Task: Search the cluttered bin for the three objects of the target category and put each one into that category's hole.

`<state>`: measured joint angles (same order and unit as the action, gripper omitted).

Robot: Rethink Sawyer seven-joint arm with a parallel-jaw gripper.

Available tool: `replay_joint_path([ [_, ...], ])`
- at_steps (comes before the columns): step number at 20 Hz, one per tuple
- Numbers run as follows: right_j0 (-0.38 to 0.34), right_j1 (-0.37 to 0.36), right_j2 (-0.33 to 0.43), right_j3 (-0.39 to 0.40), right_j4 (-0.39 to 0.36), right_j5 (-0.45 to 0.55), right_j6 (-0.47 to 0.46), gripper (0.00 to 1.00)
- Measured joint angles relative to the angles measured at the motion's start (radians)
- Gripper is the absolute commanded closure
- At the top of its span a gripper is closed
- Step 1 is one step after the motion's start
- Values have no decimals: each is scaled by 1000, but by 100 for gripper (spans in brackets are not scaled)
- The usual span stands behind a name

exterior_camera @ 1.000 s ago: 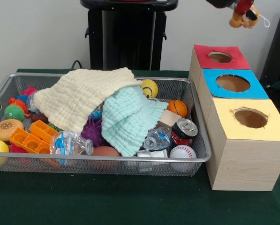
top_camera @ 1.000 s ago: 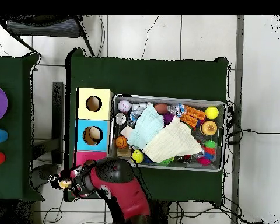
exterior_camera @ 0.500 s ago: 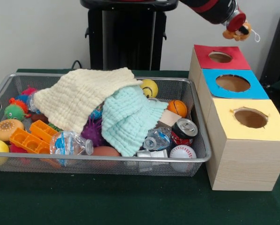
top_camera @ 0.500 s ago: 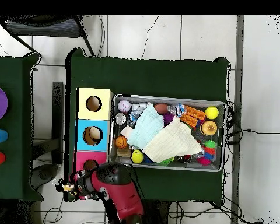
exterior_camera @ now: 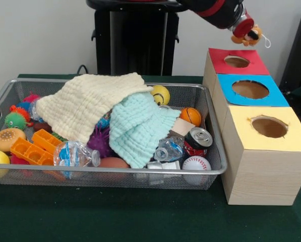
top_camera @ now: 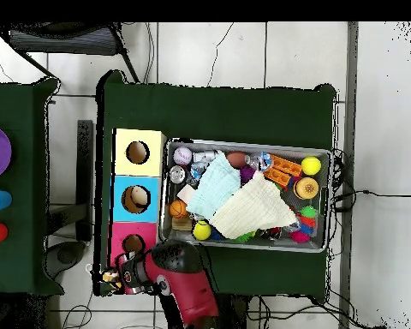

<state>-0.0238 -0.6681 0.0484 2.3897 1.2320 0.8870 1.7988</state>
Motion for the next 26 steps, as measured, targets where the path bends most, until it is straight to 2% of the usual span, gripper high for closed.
replay_joint_path([
  [9, 9, -23, 0, 0, 32, 0, 0, 100],
  [13, 30, -25, 1, 0, 104, -8, -15, 100],
  [16, 36, -25, 1, 0, 130, -21, -29, 100],
  [26, 34, -25, 2, -7, 127, -79, -41, 100],
])
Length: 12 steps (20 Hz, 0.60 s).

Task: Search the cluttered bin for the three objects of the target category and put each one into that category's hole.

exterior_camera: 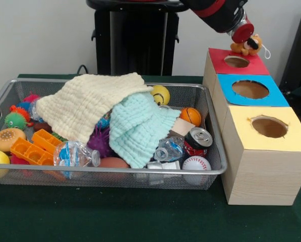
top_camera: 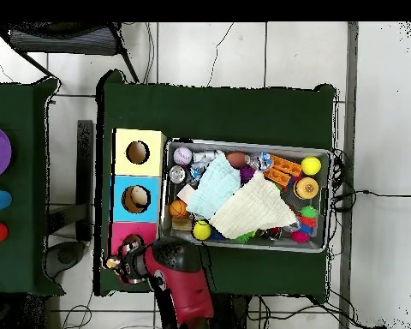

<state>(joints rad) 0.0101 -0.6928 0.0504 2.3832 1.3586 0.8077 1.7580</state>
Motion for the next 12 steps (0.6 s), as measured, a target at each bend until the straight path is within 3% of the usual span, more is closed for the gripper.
replay_joint_path([
  [12, -23, -2, 3, -9, -30, -1, 0, 100],
])
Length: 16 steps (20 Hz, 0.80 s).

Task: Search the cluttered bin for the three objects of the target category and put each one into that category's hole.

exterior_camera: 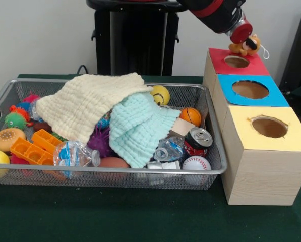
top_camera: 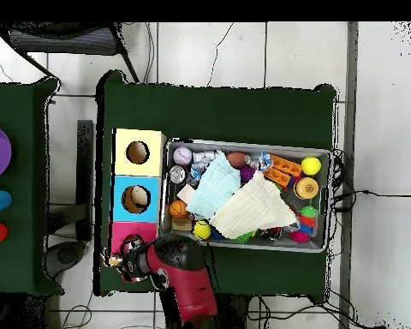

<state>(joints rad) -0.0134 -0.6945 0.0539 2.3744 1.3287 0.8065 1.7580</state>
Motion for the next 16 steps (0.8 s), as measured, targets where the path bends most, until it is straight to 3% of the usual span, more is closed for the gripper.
replay_joint_path([
  [16, 14, -13, 10, -3, -7, 0, 0, 100],
])
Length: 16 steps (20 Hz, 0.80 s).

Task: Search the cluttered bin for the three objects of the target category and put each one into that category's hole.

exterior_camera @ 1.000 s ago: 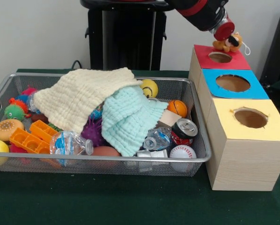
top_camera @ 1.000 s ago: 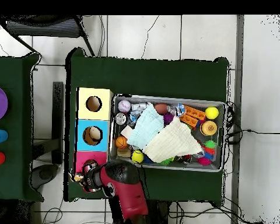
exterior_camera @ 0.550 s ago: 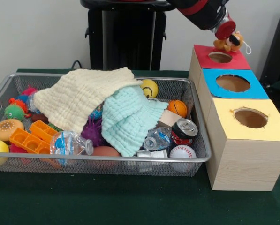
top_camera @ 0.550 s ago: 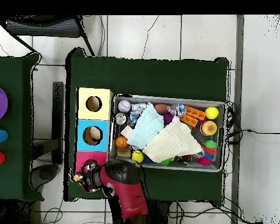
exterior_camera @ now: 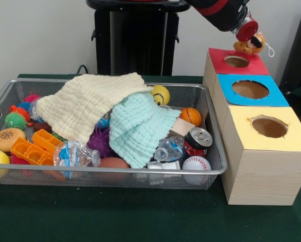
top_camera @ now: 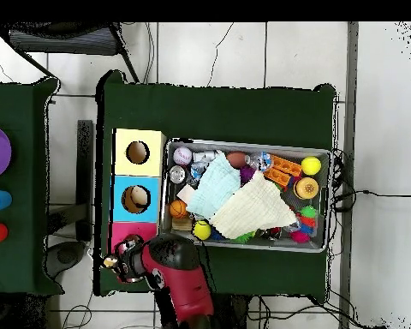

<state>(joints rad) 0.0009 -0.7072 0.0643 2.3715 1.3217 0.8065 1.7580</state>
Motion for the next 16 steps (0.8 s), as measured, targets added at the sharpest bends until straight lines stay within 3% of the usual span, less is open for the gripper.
replay_joint_path([
  [16, -27, 16, 10, -79, -100, 0, 0, 100],
])
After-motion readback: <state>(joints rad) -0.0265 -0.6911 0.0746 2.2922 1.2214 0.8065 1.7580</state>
